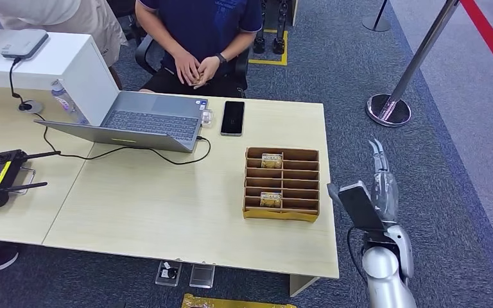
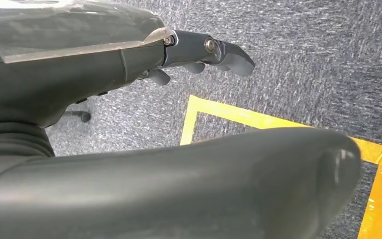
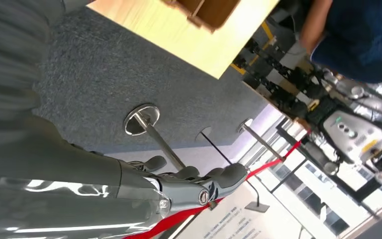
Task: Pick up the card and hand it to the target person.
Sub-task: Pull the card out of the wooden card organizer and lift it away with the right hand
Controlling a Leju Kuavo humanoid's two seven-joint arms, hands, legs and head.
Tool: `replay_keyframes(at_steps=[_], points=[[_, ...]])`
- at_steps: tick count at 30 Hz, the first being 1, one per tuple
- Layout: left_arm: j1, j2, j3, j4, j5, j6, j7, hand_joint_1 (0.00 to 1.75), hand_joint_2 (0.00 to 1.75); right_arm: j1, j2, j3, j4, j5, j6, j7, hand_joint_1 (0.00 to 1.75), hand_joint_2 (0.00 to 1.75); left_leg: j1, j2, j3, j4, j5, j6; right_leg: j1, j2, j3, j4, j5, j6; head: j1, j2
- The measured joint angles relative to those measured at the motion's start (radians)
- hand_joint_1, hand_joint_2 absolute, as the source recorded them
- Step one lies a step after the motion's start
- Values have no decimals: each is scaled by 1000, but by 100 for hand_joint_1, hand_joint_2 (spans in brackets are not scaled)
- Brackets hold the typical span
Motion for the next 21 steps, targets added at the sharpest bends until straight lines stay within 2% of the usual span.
replay_keyframes(at_steps=[18,21], points=[[-2,0,0,0,-6,0,1,0,0,-9,3,22,15,30,-1,62,38,175,0,0,0,0,0,0,0,0,0,0,0,0,-1,0],[-2,0,0,0,-12,1,3,0,0,-16,7,43,29,61,-3,125,45,175,0,0,0,0,0,0,0,-1,0,0,0,0,-1,0]])
